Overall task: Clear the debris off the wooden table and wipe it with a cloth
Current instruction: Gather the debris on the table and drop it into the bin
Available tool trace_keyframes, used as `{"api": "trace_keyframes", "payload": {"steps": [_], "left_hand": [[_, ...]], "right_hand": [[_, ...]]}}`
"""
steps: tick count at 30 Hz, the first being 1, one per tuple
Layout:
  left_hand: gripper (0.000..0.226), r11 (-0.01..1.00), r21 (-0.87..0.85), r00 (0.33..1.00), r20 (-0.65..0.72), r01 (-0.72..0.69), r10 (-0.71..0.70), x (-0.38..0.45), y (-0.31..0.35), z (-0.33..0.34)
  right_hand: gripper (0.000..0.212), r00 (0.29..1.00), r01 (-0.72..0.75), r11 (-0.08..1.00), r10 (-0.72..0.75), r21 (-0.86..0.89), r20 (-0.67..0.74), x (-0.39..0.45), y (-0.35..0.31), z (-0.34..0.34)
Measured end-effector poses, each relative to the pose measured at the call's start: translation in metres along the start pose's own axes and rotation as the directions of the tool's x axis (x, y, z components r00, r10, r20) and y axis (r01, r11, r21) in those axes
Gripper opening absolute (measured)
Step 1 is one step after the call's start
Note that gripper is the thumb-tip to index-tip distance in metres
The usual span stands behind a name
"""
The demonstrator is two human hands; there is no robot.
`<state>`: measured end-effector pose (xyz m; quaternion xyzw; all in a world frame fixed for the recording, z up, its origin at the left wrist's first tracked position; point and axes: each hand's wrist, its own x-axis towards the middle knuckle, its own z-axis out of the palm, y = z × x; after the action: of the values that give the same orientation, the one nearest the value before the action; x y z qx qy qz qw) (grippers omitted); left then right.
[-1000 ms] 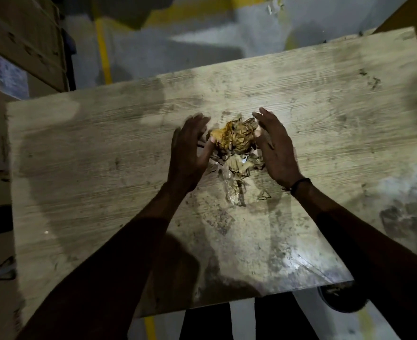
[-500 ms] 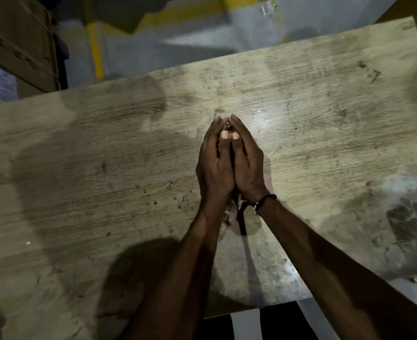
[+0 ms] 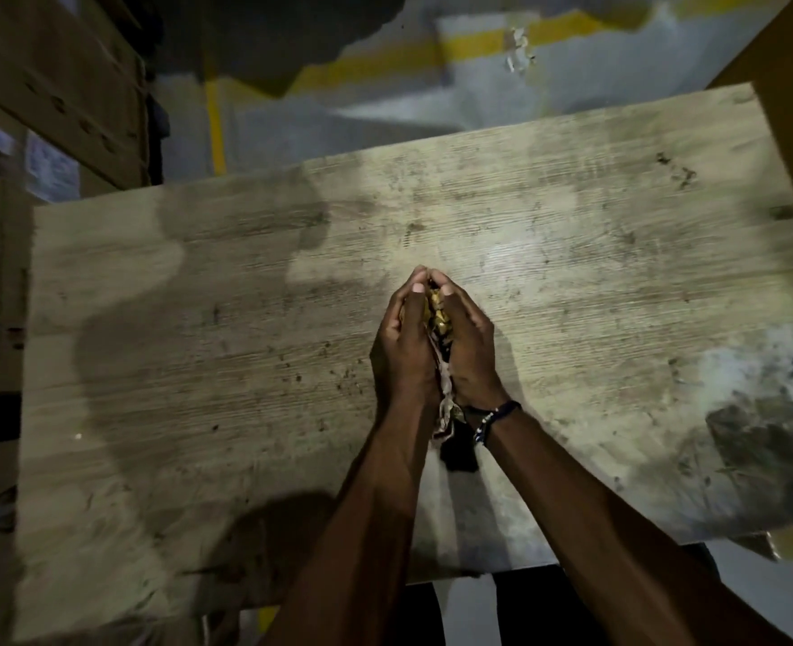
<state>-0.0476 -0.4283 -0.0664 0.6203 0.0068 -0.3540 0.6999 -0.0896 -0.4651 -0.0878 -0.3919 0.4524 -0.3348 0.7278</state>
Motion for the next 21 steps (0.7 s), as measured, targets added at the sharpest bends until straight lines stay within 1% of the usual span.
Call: {"api": "trace_keyframes", "payload": {"steps": [4, 9, 16, 19, 21], "left_hand": [[0.027, 0.996, -0.084, 0.998, -0.06, -0.027, 0.022, -0.025, 0.013, 0.006], [0.022, 0.975, -0.199, 0.991, -0.111, -0.096, 0.075, -0.059, 0.048, 0.025], [0.021, 0.922, -0.326, 0.978, -0.089, -0.209, 0.19, -0.104, 0.114, 0.057], [0.02, 0.905, -0.346, 0.969, -0.086, -0.247, 0.232, -0.122, 0.136, 0.072], [0.02, 0.904, -0.345, 0.967, -0.052, -0.251, 0.249, -0.136, 0.146, 0.081]], "right_hand": [[0.03, 0.999, 0.008, 1.0, -0.008, -0.009, 0.041, -0.022, -0.02, -0.002], [0.03, 0.991, 0.074, 0.997, -0.074, 0.009, 0.111, -0.05, -0.066, 0.001], [0.028, 0.969, 0.136, 0.988, -0.149, 0.077, 0.198, -0.084, -0.152, 0.013], [0.029, 0.96, 0.183, 0.979, -0.197, 0.088, 0.199, -0.099, -0.184, 0.014], [0.029, 0.957, 0.206, 0.973, -0.223, 0.107, 0.188, -0.112, -0.202, 0.01]]}}
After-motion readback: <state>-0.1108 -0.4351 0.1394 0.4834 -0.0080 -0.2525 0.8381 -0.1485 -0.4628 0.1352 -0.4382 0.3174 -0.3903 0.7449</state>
